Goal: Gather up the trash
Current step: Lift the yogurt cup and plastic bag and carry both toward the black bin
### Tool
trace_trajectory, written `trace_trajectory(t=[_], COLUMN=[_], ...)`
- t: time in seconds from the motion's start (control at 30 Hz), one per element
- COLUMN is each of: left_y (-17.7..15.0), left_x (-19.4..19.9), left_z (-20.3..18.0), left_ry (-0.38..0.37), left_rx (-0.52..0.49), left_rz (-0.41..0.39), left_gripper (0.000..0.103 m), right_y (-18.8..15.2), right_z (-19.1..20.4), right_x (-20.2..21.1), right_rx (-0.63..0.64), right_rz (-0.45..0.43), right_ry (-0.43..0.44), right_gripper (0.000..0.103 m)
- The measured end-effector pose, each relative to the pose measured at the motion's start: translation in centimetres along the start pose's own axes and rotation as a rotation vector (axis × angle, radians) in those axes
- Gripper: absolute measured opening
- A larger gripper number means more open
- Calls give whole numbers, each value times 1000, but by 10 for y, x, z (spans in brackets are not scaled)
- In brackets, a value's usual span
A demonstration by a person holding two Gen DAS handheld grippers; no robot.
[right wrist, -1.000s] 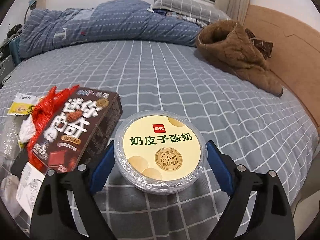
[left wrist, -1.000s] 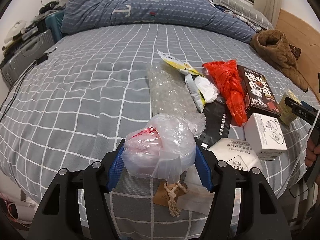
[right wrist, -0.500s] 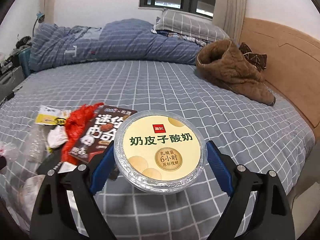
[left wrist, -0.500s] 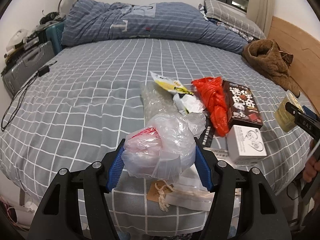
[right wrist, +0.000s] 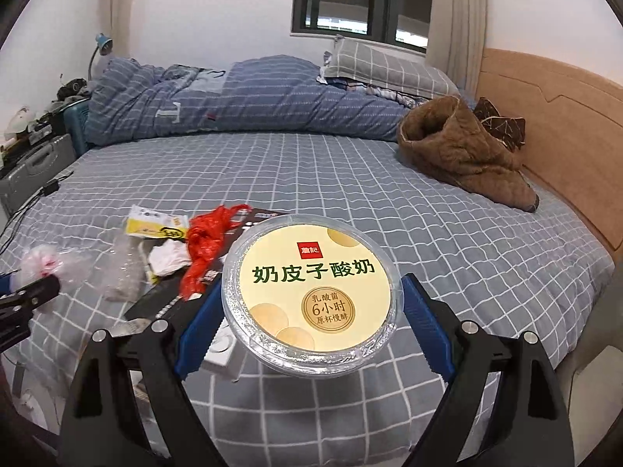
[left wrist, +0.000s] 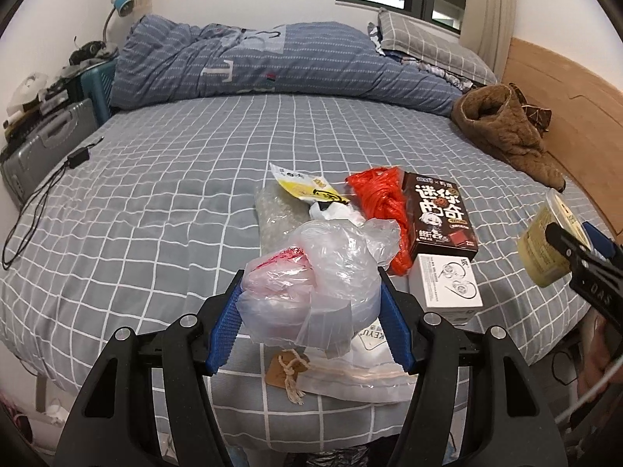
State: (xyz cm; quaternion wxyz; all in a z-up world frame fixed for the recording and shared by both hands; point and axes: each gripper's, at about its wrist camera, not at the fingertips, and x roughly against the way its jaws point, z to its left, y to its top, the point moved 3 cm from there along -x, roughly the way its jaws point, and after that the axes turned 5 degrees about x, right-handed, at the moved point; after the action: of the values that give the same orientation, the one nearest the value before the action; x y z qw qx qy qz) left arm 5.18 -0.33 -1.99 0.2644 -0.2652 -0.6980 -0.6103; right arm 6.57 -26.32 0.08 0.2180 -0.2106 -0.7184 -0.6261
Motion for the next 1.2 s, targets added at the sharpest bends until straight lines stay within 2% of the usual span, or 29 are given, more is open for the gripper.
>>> trace_trajectory(t=[0.37,1.0,1.2], left_y=[-5,-49,-65], left_x=[14,44,55], left_z=[-4,-1,4], left_ry=[-18,-30,-20], left_rx=[-16,-21,7], left_rz=[-19,8,24], left_gripper=[62,62,62], right_y=[-6,-30,-40], right_z=[17,44,48], right_x=[27,66,77], right_rx=[18,54,51], right_rz=[-21,-27,-21], right_ry=[36,78,91], right_gripper=[84,84,84])
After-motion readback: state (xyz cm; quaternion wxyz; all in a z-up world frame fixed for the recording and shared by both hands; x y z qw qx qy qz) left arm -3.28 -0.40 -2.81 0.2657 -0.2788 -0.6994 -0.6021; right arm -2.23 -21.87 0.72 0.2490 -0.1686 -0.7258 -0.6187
